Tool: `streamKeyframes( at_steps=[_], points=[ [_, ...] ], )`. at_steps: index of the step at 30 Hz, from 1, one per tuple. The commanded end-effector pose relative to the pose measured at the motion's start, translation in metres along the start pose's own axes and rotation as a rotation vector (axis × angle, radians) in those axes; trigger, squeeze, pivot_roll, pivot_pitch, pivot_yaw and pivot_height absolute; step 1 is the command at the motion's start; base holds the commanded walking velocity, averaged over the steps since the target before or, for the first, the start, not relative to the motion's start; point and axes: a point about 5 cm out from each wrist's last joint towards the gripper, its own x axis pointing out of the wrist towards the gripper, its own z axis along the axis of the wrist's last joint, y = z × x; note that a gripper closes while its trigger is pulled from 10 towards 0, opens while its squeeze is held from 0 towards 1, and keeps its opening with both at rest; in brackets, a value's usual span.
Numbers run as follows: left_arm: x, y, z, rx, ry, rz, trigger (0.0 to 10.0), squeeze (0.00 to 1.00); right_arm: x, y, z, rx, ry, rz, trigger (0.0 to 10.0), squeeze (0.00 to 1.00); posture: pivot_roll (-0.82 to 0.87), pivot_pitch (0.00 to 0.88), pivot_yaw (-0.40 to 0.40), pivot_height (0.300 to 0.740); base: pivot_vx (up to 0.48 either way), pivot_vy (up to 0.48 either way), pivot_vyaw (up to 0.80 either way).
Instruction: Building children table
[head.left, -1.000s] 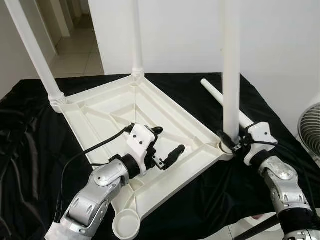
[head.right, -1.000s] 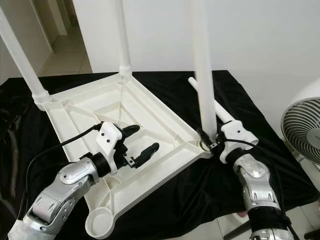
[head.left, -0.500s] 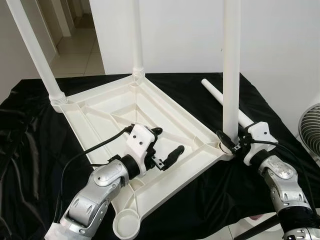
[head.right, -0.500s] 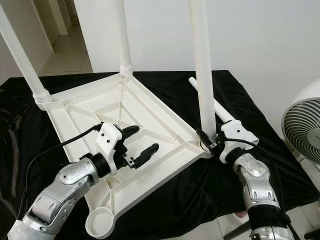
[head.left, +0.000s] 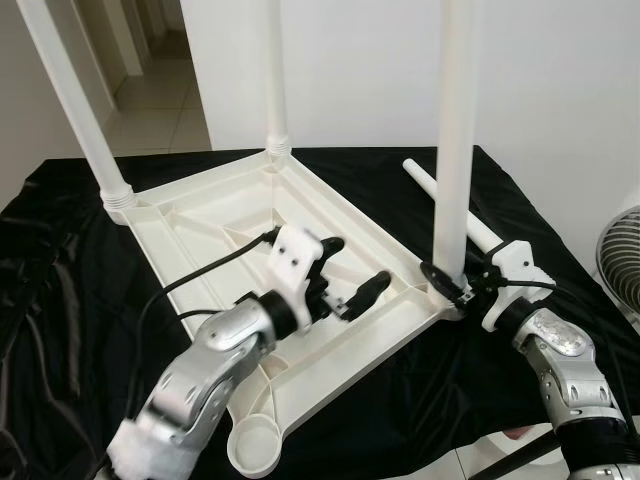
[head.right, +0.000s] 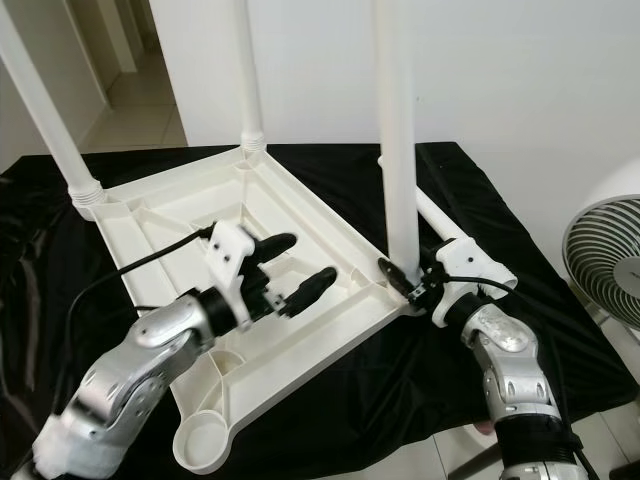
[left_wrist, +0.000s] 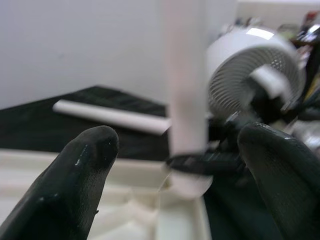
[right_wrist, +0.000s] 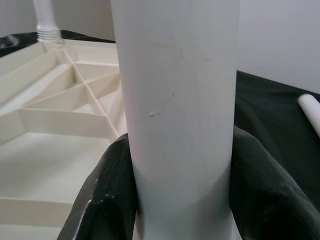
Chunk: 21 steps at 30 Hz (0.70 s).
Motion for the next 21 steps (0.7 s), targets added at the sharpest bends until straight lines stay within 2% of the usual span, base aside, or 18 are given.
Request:
streamKeyframes(
  at_steps=[1, 6, 11, 14, 21],
  points=[
    [0.001, -0.008, -0.003, -0.029, 0.02, -0.175, 10.0, 0.0, 0.0, 0.001, 0.003, 0.007, -0.014, 0.013, 10.0, 0.0, -0.01, 0.042, 0.029, 0.74, 0.0, 0.0, 0.0],
    [0.012, -0.006, 0.009, -0.055, -0.016, -0.21, 10.0, 0.0, -0.002, 0.01, 0.006, 0.013, -0.007, 0.088, 10.0, 0.0, -0.01, 0.045, 0.036, 0.74, 0.0, 0.0, 0.0],
    [0.016, -0.005, 0.013, -0.077, -0.025, -0.219, 10.0, 0.0, -0.002, 0.013, 0.006, 0.009, -0.006, 0.108, 10.0, 0.0, -0.01, 0.047, 0.037, 0.74, 0.0, 0.0, 0.0],
    [0.025, -0.001, 0.019, -0.122, -0.012, -0.226, 10.0, 0.0, -0.002, 0.022, 0.009, 0.009, 0.004, 0.17, 10.0, 0.0, -0.01, 0.047, 0.036, 0.74, 0.0, 0.0, 0.0],
    [0.03, 0.0, 0.023, -0.15, -0.016, -0.231, 10.0, 0.0, -0.001, 0.026, 0.009, 0.018, 0.009, 0.194, 10.0, 0.0, 0.0, 0.045, 0.033, 0.74, 0.0, 0.0, 0.0]
  ],
)
